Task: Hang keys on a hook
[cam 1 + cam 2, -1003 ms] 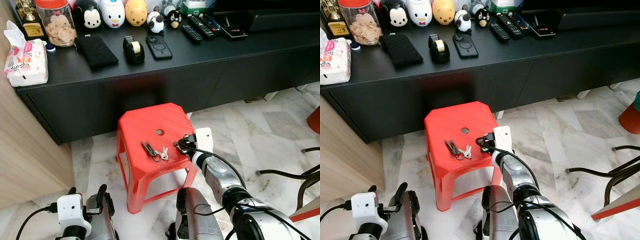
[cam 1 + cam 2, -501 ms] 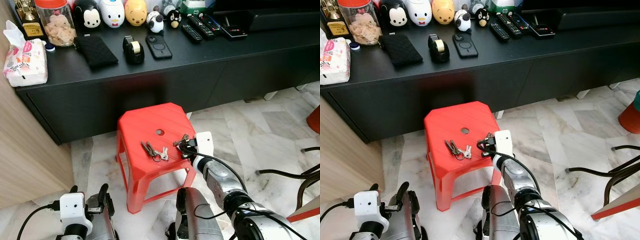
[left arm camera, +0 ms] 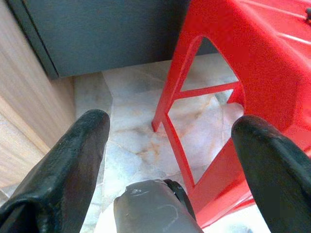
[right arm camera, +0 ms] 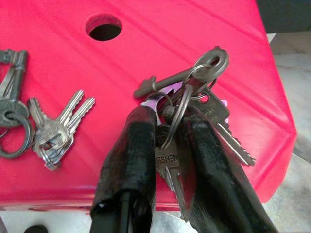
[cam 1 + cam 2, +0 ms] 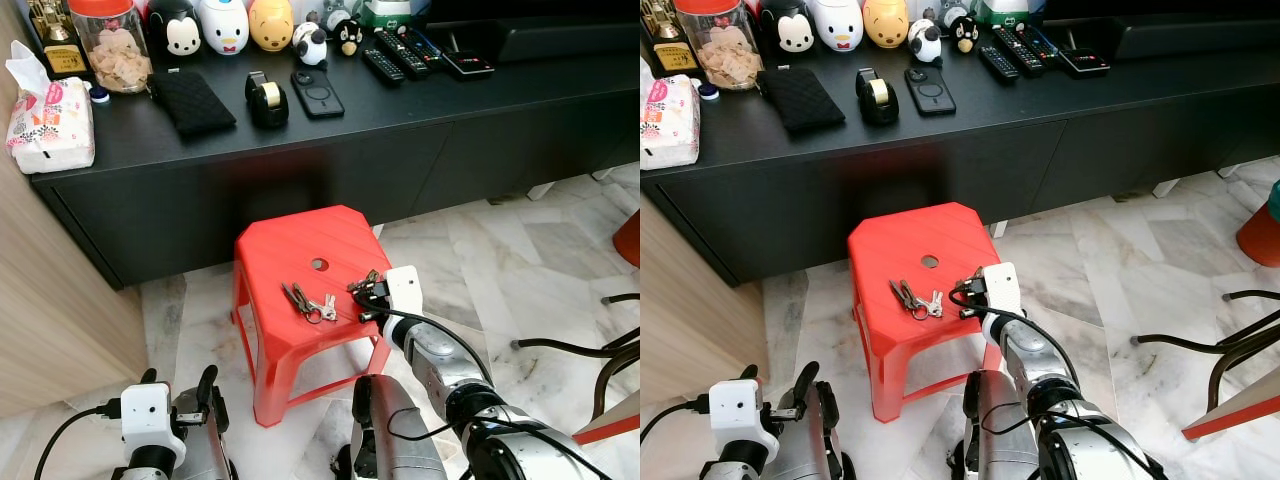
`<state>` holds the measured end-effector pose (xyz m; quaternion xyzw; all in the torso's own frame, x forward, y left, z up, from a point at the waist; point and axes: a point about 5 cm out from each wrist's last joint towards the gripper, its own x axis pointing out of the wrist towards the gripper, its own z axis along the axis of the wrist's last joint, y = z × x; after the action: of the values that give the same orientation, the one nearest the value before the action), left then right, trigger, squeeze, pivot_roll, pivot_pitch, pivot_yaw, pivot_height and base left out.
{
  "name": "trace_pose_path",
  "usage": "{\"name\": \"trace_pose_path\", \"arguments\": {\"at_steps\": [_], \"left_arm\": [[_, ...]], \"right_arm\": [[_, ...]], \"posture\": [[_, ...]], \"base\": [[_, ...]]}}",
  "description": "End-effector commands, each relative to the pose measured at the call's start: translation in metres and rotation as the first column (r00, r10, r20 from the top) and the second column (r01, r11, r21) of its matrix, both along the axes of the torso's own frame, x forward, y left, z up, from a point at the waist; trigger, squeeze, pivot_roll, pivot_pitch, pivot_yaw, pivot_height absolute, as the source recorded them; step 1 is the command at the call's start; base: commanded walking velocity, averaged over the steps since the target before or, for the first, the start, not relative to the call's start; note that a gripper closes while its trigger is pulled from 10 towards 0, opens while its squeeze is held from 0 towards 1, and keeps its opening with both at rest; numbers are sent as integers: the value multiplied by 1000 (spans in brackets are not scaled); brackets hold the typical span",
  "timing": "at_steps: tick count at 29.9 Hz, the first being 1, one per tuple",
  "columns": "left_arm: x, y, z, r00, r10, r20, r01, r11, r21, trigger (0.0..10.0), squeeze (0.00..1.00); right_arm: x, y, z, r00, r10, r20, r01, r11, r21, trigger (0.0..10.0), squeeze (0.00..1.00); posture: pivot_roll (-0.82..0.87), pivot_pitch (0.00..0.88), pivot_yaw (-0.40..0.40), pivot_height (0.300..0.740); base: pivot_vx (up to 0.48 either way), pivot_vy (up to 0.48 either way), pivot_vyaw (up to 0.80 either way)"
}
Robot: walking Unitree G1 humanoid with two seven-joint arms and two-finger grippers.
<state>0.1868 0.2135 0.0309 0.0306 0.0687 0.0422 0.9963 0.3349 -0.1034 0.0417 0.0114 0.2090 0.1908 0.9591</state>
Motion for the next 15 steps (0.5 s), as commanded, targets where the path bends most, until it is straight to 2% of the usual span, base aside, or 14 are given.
{"name": "trace_pose_path", "arguments": {"at_steps": [1,15], "left_arm": [[-4,-4,-6,999,-20,-31,20,1000,-1,10000,0],[-3,-4,-6,999,-23,-31,23,1000,5,10000,0]], "right_arm": [[-3,0,-4,1000,11,-4,-11,1000,-9,10000,0],[-1,2,3,998,30,51,-29,999,-14,10000,0]], "posture": [[52,167,-152,558],[51,166,-150,558]], "base": [[0,0,0],[0,0,0]]}}
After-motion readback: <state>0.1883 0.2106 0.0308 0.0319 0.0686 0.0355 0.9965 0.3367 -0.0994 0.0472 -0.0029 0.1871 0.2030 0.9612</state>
